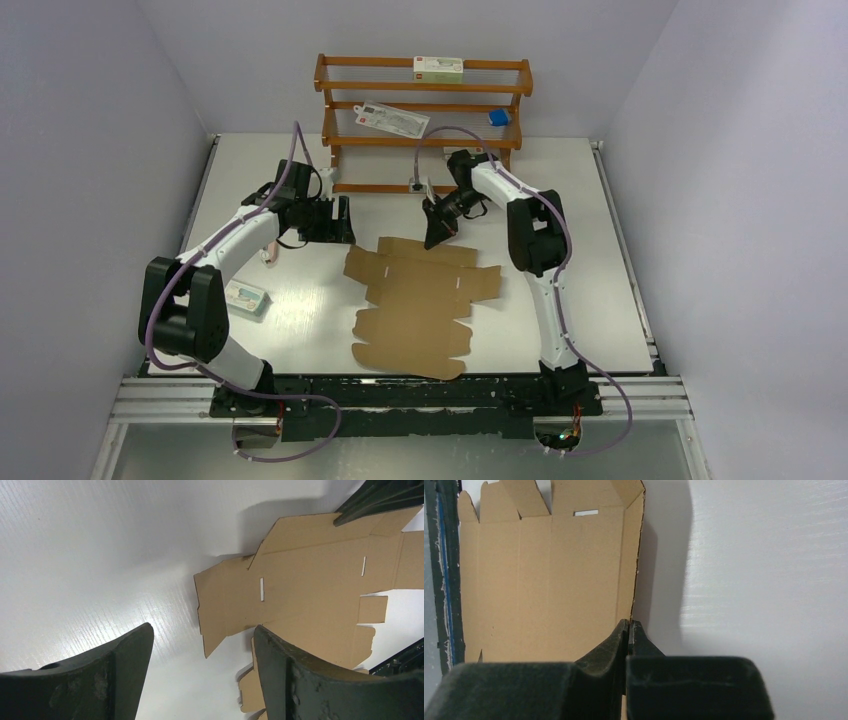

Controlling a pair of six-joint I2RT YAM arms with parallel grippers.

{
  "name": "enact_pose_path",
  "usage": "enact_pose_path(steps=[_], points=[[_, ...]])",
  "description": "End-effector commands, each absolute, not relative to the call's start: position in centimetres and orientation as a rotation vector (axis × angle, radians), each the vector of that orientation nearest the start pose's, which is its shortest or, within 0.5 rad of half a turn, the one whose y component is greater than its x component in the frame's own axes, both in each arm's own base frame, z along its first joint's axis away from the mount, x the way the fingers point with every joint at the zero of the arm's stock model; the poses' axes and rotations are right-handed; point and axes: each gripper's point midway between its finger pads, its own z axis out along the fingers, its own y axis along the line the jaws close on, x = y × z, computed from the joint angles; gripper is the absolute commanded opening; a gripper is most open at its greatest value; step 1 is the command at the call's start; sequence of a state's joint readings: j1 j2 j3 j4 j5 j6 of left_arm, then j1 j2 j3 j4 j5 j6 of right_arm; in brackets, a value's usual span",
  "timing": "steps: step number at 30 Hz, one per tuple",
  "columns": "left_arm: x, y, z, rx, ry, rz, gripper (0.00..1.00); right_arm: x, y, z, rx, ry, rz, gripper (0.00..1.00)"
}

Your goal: Fold the paper box

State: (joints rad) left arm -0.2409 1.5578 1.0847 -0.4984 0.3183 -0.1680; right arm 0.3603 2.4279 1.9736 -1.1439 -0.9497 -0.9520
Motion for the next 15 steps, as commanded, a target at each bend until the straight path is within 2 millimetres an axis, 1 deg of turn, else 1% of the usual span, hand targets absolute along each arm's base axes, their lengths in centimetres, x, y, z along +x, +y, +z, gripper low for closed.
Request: enact_pose_path(steps=[1,5,7,8,10,13,15], points=[[33.9,-14.8,11.0,0.228,2.51,-0.593,0.78,37.2,26.4,5.2,-1.639,1.995,1.115,0.0],[34.1,-14.4,12.0,0.2,2.479,-0.574,0.78,37.4,26.1,6.9,-1.643,1.99,0.97,0.0],[34.3,-14.4,12.5,0.178,2.467,-0.581,0.77,37.3,26.3,7.8,-1.662,1.983,0.892,0.0],[34.5,-14.5,12.9,0.158,2.453,-0.594,0.77,37.3,26.4,8.6,-1.671,1.969,0.842,0.0],[34.5,-14.8,13.8,0.122,2.416,-0.623,0.77,37.3,26.3,9.2,-1.69,1.96,0.745,0.0],[34.3,-15.0,14.1,0.048,2.358,-0.66,0.76,37.1,26.5,10.2,-1.698,1.94,0.643,0.0],[34.0,-15.1,14.1,0.01,2.324,-0.679,0.76,36.9,26.4,10.4,-1.7,1.938,0.595,0.0]])
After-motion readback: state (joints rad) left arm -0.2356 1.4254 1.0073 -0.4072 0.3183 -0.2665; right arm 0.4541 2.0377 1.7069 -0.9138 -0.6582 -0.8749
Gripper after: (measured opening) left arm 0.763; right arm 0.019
